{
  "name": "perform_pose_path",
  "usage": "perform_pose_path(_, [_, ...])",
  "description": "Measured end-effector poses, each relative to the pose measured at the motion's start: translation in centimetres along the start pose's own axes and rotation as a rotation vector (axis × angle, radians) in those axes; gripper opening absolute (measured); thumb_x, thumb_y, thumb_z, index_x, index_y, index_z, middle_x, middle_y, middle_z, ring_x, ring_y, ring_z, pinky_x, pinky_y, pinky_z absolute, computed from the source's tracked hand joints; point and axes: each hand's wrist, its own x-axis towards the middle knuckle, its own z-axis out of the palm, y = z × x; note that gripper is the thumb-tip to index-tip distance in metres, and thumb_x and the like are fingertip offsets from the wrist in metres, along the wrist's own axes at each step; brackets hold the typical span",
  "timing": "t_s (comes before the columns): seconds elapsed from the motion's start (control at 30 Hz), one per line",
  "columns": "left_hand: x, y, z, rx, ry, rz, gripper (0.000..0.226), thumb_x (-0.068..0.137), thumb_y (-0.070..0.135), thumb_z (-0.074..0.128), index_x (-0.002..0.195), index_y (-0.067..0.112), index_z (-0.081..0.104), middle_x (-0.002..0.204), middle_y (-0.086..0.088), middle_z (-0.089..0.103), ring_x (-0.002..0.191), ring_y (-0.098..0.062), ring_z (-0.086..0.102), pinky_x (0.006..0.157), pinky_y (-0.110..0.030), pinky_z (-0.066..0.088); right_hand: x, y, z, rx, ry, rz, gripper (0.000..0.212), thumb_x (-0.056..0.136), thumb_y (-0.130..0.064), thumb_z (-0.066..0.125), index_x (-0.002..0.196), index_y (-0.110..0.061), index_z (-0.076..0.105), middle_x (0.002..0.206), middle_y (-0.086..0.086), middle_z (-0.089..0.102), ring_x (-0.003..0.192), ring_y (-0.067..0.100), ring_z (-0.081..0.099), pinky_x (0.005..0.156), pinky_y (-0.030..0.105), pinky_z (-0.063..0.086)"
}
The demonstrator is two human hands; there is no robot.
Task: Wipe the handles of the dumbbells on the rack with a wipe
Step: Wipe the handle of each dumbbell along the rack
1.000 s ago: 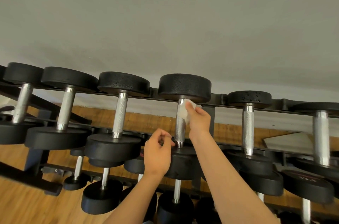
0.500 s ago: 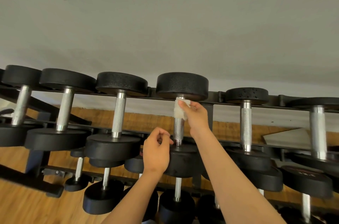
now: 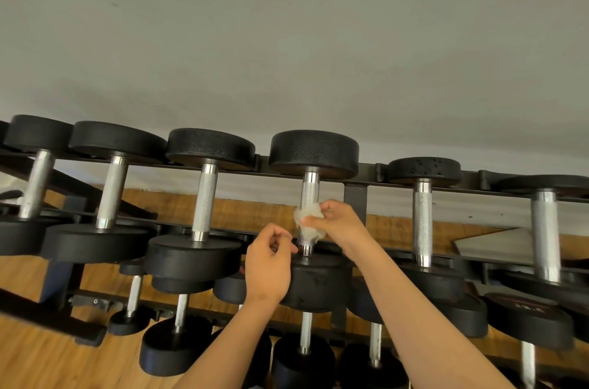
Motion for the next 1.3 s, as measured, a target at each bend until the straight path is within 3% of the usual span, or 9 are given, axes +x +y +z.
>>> perform_pose_path(0.07, [0.0,-0.1,0.0,0.002,-0.005,0.002,0.018,0.093,0.007,0.053,0.079,0.014,0.061,0.068,0.001,0.066,0.069,-0.007,0.064,0.069,-0.015,0.047,-0.6,1.0,-0.2,-0.138,-0.067,0.033,0.038,0.077,-0.019,0.080,0.106,-0.010,0.058,0.093,-0.006,0.061,0.078,0.001,0.057,0.052,0.008,0.041])
perform_pose_path(0.17, [0.1,-0.2,0.0,0.005,-0.010,0.010,0.018,0.093,0.006,0.054,0.080,0.014,0.061,0.068,0.002,0.066,0.070,-0.008,0.064,0.070,-0.018,0.049,-0.9,2.0,-0.2,-0.312,-0.122,0.025,0.042,0.071,-0.023,0.084,0.103,-0.013,0.059,0.091,-0.006,0.061,0.079,0.004,0.057,0.060,0.014,0.040])
perform_pose_path(0.33, [0.1,-0.1,0.0,-0.007,0.000,0.007,0.017,0.094,0.006,0.053,0.081,0.013,0.061,0.069,0.002,0.067,0.070,-0.005,0.064,0.071,-0.017,0.049,-0.7,1.7,0.0,-0.345,-0.111,0.000,0.047,0.067,-0.024,0.087,0.104,-0.012,0.060,0.095,-0.003,0.065,0.083,0.008,0.060,0.063,0.018,0.043])
perform_pose_path(0.5, [0.0,0.0,0.0,-0.011,0.008,0.008,0.018,0.093,0.005,0.054,0.079,0.014,0.061,0.068,0.002,0.066,0.068,-0.006,0.063,0.069,-0.014,0.047,-0.6,2.0,0.4,-0.157,-0.009,-0.037,0.027,0.070,-0.018,0.085,0.089,-0.010,0.067,0.085,0.000,0.066,0.077,0.011,0.063,0.060,0.014,0.046])
perform_pose_path(0.73, [0.0,-0.2,0.0,-0.005,0.009,-0.010,0.017,0.095,0.009,0.053,0.080,0.015,0.061,0.067,0.004,0.066,0.069,-0.005,0.063,0.070,-0.018,0.048,1.7,-1.1,-0.3,0.220,0.240,0.059,0.034,0.076,-0.021,0.080,0.106,-0.013,0.066,0.102,0.002,0.067,0.089,0.013,0.062,0.066,0.020,0.046])
perform_pose_path(0.83, [0.0,-0.1,0.0,-0.004,0.010,-0.011,0.017,0.095,0.009,0.053,0.080,0.014,0.060,0.067,0.003,0.066,0.068,-0.005,0.063,0.070,-0.016,0.047,2.7,-2.6,-0.8,0.360,0.305,0.066,0.023,0.077,-0.021,0.079,0.096,-0.016,0.066,0.100,0.001,0.069,0.092,0.014,0.063,0.068,0.021,0.046])
perform_pose_path(0.97, [0.0,0.0,0.0,-0.006,0.019,-0.002,0.018,0.095,0.008,0.053,0.079,0.014,0.060,0.066,0.002,0.065,0.067,-0.005,0.063,0.067,-0.011,0.045,2.9,-2.5,0.7,0.508,0.254,0.089,0.031,0.078,-0.020,0.079,0.103,-0.015,0.062,0.107,0.003,0.067,0.099,0.017,0.063,0.091,0.032,0.050])
perform_pose_path(1.13, [0.0,0.1,0.0,0.006,0.016,-0.007,0.019,0.095,0.009,0.053,0.079,0.015,0.061,0.067,0.002,0.066,0.068,-0.004,0.063,0.068,-0.013,0.046,2.3,-2.5,1.5,0.365,0.280,-0.013,0.030,0.079,-0.020,0.078,0.104,-0.013,0.062,0.104,0.001,0.064,0.091,0.011,0.058,0.071,0.021,0.043])
perform_pose_path(1.3, [0.0,0.1,0.0,0.003,0.001,-0.003,0.020,0.094,0.007,0.053,0.078,0.015,0.060,0.069,0.000,0.066,0.068,-0.004,0.063,0.067,-0.010,0.046,0.8,-0.8,0.8,0.253,0.375,-0.101,0.011,0.085,-0.014,0.071,0.095,-0.011,0.069,0.090,-0.001,0.066,0.084,0.010,0.060,0.062,0.015,0.039])
